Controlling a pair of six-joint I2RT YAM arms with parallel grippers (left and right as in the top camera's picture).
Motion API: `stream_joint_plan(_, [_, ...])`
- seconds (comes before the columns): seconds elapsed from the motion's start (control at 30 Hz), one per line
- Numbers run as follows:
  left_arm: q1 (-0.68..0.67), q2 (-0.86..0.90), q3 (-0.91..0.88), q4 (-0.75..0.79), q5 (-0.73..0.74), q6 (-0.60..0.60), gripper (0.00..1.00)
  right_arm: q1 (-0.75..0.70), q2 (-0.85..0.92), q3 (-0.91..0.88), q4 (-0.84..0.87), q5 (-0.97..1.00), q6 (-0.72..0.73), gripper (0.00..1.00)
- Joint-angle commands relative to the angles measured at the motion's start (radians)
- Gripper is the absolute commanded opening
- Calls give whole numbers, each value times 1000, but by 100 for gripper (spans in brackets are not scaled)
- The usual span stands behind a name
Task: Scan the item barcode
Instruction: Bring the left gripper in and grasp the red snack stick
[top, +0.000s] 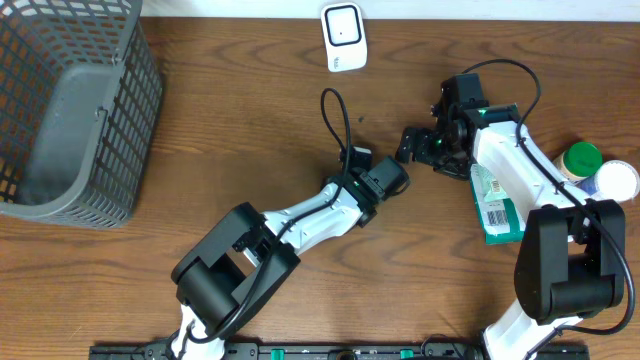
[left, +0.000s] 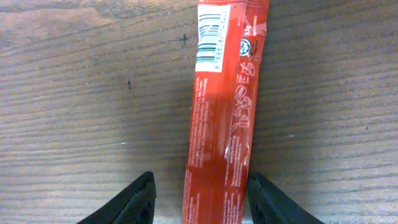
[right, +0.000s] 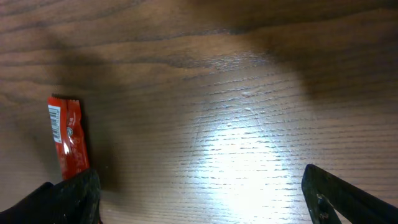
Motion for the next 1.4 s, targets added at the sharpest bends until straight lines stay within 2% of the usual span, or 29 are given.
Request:
stream_joint_plan(0.0, [49, 49, -27, -13, 191, 15, 51, -5, -1, -6, -1, 8, -29, 99])
stream_joint_plan(0.07, [89, 40, -26, -14, 294, 19, 51, -24, -1, -6, -2, 26, -30, 99])
stream_joint_plan(0.2, [126, 40, -26, -14, 352, 56, 52, -60, -1, -6, -9, 32, -43, 99])
stream_joint_plan(0.7, [105, 82, -45, 27, 319, 80, 51, -123, -1, -6, -43, 97, -43, 99])
stream_joint_plan(0.83, [105, 100, -45, 6, 346, 81, 39, -123, -1, -6, -43, 97, -43, 99])
stream_joint_plan(0.97, [111, 62, -45, 1, 338, 84, 37, -123, -1, -6, -43, 97, -43, 99])
stream_joint_plan(1.07, [112, 11, -45, 1, 313, 109, 20, -123, -1, -6, -43, 97, -43, 99])
stream_joint_plan(1.1, [112, 3, -45, 0, 313, 112, 19, -123, -1, -6, -43, 97, -43, 99])
stream_joint_plan(1.17, [112, -20, -45, -3, 313, 132, 7, -123, -1, -6, -43, 97, -44, 99])
stream_joint_plan(1.37, [112, -108, -45, -22, 314, 143, 7, -123, -1, -6, -43, 97, -47, 99])
